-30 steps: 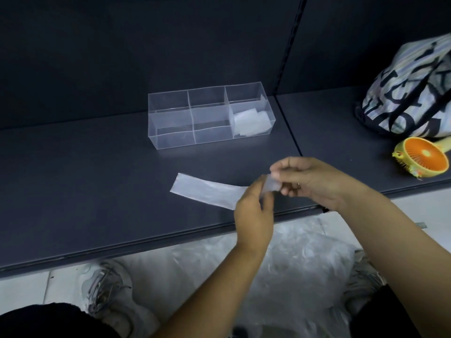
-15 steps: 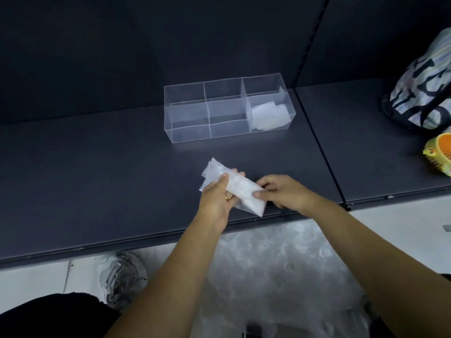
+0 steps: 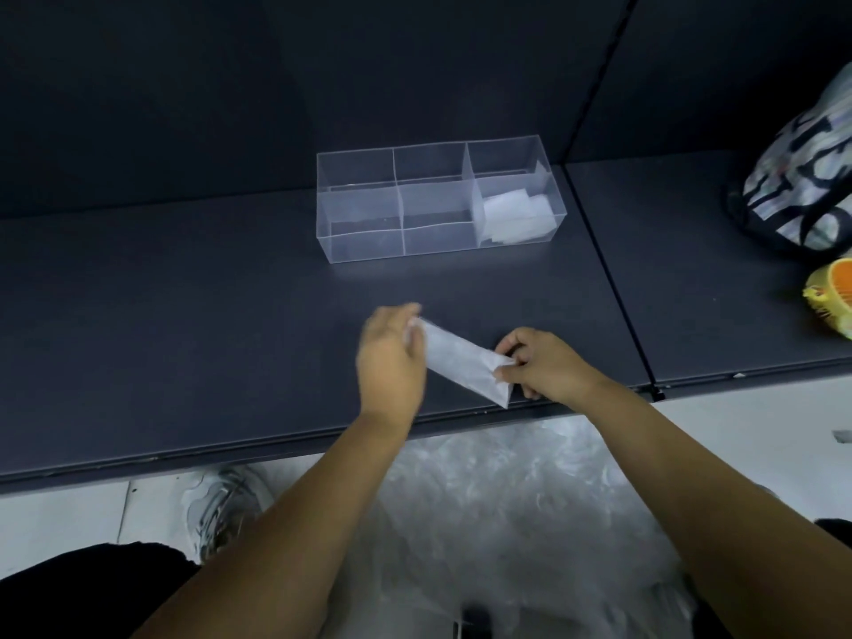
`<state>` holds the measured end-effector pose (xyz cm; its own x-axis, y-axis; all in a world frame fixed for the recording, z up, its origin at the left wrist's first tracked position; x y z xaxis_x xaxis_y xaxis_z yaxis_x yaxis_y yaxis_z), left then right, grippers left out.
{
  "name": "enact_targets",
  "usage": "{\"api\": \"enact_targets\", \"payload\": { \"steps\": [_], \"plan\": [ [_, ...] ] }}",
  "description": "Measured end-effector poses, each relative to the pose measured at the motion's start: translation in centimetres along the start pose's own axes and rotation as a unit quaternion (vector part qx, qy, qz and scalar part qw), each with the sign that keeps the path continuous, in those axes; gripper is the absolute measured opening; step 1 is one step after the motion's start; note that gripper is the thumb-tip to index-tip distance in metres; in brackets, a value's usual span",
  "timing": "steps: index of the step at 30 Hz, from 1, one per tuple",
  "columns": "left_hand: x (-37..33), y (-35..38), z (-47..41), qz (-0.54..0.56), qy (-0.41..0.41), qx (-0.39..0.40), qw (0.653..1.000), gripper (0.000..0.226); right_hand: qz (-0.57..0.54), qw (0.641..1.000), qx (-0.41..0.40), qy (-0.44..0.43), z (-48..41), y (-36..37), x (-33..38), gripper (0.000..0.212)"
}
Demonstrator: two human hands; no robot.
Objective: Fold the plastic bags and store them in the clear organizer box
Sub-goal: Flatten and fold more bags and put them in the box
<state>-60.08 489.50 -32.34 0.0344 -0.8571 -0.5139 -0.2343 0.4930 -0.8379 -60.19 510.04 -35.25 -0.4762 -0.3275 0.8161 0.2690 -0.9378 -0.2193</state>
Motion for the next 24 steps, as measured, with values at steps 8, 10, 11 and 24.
{"api": "enact_targets", "payload": {
  "steps": [8,10,11,24],
  "plan": [
    [-3.8,4.3,6.4,-0.063,0.191,0.170,0.965,0.063,-0.156,0.985,-0.012,0.074,1.8,-0.1,0.8,0.019],
    [-4.0,3.5,6.0,-0.037,0.167,0.136,0.976,0.044,-0.195,0.977,-0.003,0.080,2.6,0.3,1.5,0.020],
    [-4.1,3.1,5.9,-0.027,0.160,0.132,0.978,0.036,-0.185,0.981,-0.005,0.065,2.9,0.3,1.9,0.018],
    [-1.2,3.2,2.3,0.159,-0.066,0.305,0.937,0.029,-0.133,0.990,-0.037,-0.023,1.1,2.2,1.1,0.012]
  ]
}}
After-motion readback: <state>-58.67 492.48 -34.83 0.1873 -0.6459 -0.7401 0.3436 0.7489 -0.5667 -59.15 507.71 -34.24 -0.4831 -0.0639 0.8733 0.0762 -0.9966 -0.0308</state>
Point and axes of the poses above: each hand's wrist, its own z-axis away from the middle knuckle, its own y-axis out of the palm, x = y × z, the point moved 5 cm from there along -z, towards the middle knuckle, and after that the axes turned 15 degrees about -z, right-handed, at the moved point
